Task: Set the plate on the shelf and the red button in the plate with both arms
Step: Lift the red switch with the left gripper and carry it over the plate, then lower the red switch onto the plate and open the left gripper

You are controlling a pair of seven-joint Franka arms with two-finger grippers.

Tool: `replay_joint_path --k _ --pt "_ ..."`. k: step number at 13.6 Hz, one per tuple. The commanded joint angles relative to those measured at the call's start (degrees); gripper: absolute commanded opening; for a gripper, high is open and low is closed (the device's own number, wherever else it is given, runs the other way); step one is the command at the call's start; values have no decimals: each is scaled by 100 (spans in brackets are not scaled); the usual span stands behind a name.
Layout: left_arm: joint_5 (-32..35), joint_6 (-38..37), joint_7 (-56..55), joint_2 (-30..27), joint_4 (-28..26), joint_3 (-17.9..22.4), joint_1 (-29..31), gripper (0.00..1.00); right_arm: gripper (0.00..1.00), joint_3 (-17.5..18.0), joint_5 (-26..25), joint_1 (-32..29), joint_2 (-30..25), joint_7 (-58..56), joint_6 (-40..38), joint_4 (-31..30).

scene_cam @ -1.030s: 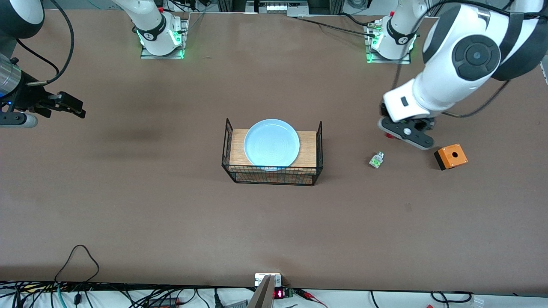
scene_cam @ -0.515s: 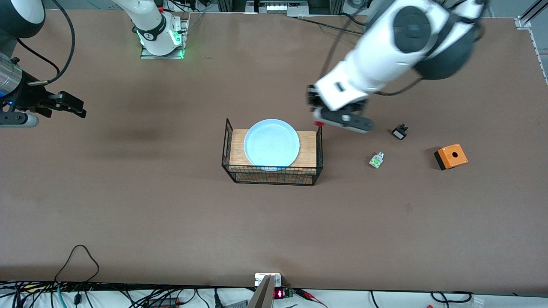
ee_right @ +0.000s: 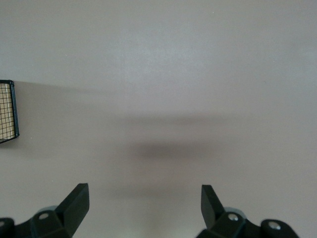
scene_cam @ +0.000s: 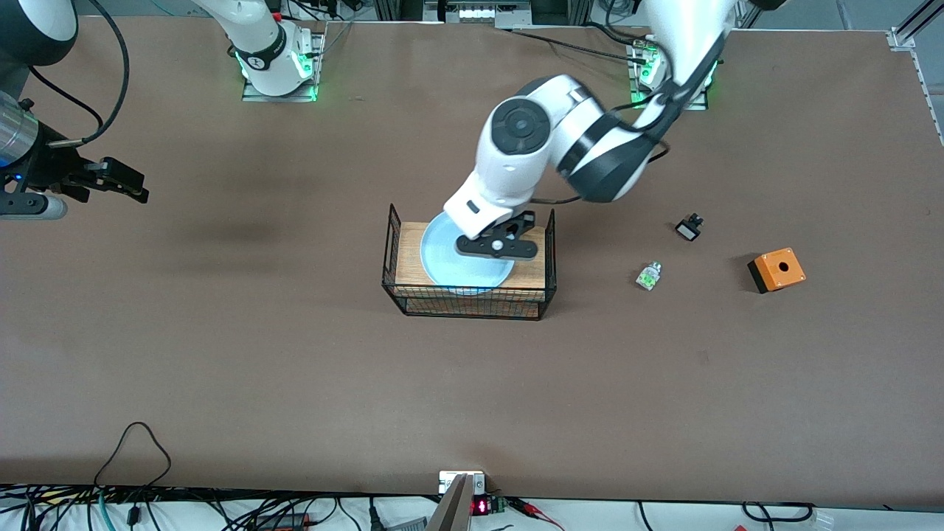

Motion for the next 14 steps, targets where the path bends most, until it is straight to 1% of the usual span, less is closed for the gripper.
replay_joint_path --k 1,2,3,4,5,8,10,11,13,14 --pt "170 249 -269 277 290 65 -181 7 100 -9 -71 12 -56 10 -71 32" --pt "170 277 -296 330 290 65 -190 10 100 -9 -71 12 -74 20 -71 41" --pt "179 277 -297 357 290 65 -182 20 100 -9 -71 4 -74 11 -80 84" --pt "197 277 -297 340 281 73 -155 71 100 -9 -71 12 -74 11 -80 94" --pt "205 260 -288 313 264 73 -138 100 100 0 -71 21 -65 20 -80 94" --pt "197 67 -297 156 246 73 -103 100 100 -9 -62 12 -74 -59 -80 111" --pt "197 -423 -305 -238 255 108 2 100 100 0 -53 21 -74 -77 -80 111" --pt "197 -818 -297 -537 255 117 116 100 100 0 -44 21 -74 -77 -80 111" --pt "197 -1382 -279 -994 263 109 371 100 100 0 -35 12 -83 -60 -80 120" --pt "197 -1584 -236 -1136 263 82 581 100 100 -9 -18 12 -83 -51 -71 129"
